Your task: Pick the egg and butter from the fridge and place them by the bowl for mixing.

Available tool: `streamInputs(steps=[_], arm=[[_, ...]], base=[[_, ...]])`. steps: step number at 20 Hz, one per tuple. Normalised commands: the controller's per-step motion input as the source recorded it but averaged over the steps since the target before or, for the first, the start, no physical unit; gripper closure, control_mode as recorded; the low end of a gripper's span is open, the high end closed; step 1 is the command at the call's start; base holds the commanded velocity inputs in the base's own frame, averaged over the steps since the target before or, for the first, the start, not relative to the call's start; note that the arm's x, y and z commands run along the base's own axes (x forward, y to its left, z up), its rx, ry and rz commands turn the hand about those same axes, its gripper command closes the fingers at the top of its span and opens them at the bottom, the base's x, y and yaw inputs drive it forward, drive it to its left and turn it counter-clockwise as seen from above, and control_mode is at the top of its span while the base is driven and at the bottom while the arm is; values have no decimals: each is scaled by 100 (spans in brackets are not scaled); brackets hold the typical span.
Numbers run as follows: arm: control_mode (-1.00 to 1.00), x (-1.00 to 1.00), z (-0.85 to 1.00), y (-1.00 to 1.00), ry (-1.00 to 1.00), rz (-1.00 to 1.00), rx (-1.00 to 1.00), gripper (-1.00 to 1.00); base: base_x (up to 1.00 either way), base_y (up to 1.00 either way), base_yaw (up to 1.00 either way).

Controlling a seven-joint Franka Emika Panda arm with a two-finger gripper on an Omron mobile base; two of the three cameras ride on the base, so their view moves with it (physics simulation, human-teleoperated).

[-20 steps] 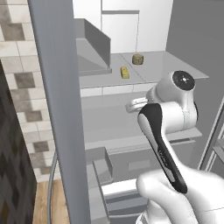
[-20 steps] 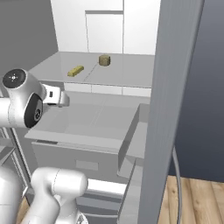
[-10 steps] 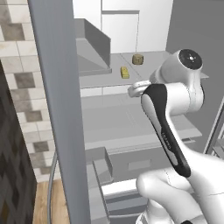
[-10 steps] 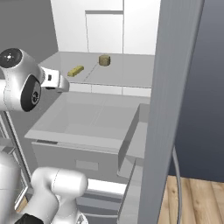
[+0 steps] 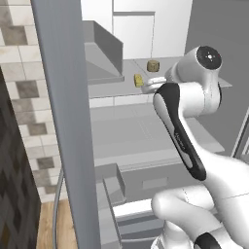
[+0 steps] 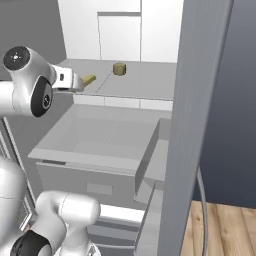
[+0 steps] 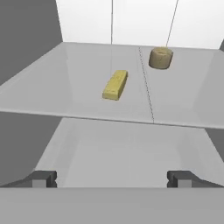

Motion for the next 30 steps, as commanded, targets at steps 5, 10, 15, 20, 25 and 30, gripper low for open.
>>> streamInputs(steps=[5, 10, 15, 20, 25, 30], arm=[[-100, 51, 24, 6, -3, -3, 0, -100], [-100, 68, 7, 3, 4, -7, 0, -100], [-100, 64, -7, 3, 0, -1, 0, -100], [-100, 47, -26, 0, 2, 0, 0, -100], [-100, 33, -32, 0, 4, 1, -2, -100], [-100, 39, -5, 0, 0, 0, 0, -100]], base=[[0, 0, 0], [0, 0, 0], [0, 0, 0], [0, 0, 0], [0, 0, 0], [0, 0, 0]])
